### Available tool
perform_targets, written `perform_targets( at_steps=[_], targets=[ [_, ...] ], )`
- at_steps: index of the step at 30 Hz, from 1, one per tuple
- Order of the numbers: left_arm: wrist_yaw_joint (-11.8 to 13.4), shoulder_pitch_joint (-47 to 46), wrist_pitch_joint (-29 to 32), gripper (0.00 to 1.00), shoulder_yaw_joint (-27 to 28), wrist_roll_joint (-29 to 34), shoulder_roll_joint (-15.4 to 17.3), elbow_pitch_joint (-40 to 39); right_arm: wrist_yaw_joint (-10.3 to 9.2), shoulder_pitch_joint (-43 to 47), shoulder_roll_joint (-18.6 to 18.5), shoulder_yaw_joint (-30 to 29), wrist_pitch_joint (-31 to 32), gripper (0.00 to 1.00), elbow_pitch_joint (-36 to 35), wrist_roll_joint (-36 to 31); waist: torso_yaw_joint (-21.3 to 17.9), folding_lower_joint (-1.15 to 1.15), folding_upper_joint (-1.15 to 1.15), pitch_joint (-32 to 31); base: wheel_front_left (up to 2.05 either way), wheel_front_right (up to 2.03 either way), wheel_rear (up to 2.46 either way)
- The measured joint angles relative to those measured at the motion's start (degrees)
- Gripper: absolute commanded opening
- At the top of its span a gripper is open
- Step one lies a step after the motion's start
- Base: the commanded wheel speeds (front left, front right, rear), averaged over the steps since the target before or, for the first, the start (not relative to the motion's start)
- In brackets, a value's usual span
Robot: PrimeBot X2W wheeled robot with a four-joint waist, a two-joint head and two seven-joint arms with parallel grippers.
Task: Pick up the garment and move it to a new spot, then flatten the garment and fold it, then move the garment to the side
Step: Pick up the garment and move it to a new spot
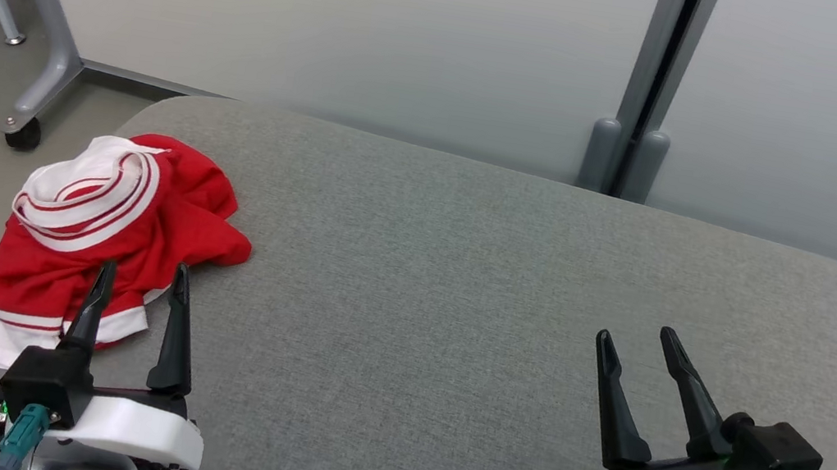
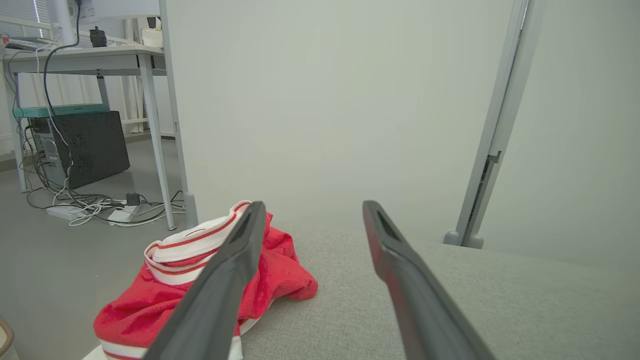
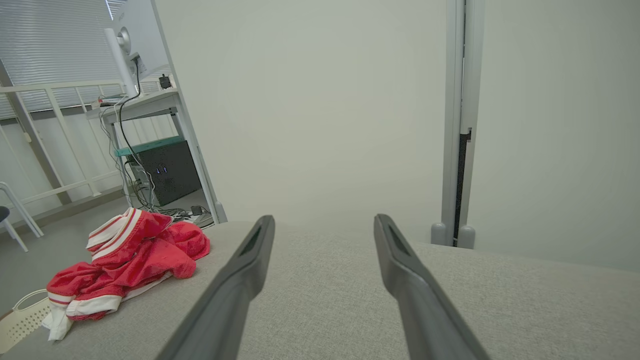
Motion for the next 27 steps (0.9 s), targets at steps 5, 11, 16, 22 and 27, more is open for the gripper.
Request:
perform_targets(
  at_steps=[5, 11, 16, 22, 27],
  targets=[
    [0.8, 1.0, 0.6, 1.0, 0.6, -0.7, 0.0, -0.8, 0.01, 0.4, 0.0, 1.3, -0.4, 1.0, 0.5, 0.7, 3.3, 0.0, 0.0, -0.4, 0.0, 0.0, 0.0],
    [1.5, 2.0, 1.3, 1.0, 1.7, -1.5, 0.7, -1.8, 0.0, 0.4, 0.1, 1.6, -0.5, 1.0, 0.7, 1.0, 7.3, 0.0, 0.0, -0.6, 0.0, 0.0, 0.0],
    [1.8, 2.5, 2.1, 1.0, 2.4, -2.1, 1.4, -2.5, 0.0, 0.4, 0.1, 1.7, -0.6, 1.0, 0.9, 1.5, 9.9, 0.0, 0.0, -0.6, 0.0, 0.0, 0.0],
    [2.0, 3.0, 2.9, 1.0, 2.4, -2.3, 1.9, -3.3, 0.0, 0.4, 0.1, 2.0, -1.1, 1.0, 1.3, 2.0, 11.3, 0.0, 0.0, -0.5, 0.0, 0.0, 0.0],
    [2.2, 3.0, 4.2, 1.0, 2.2, -2.7, 2.2, -3.8, 0.0, 0.0, 0.1, 2.4, -1.5, 1.0, 1.7, 2.1, 11.1, 0.0, 0.0, -0.2, 0.0, 0.0, 0.0]
  ],
)
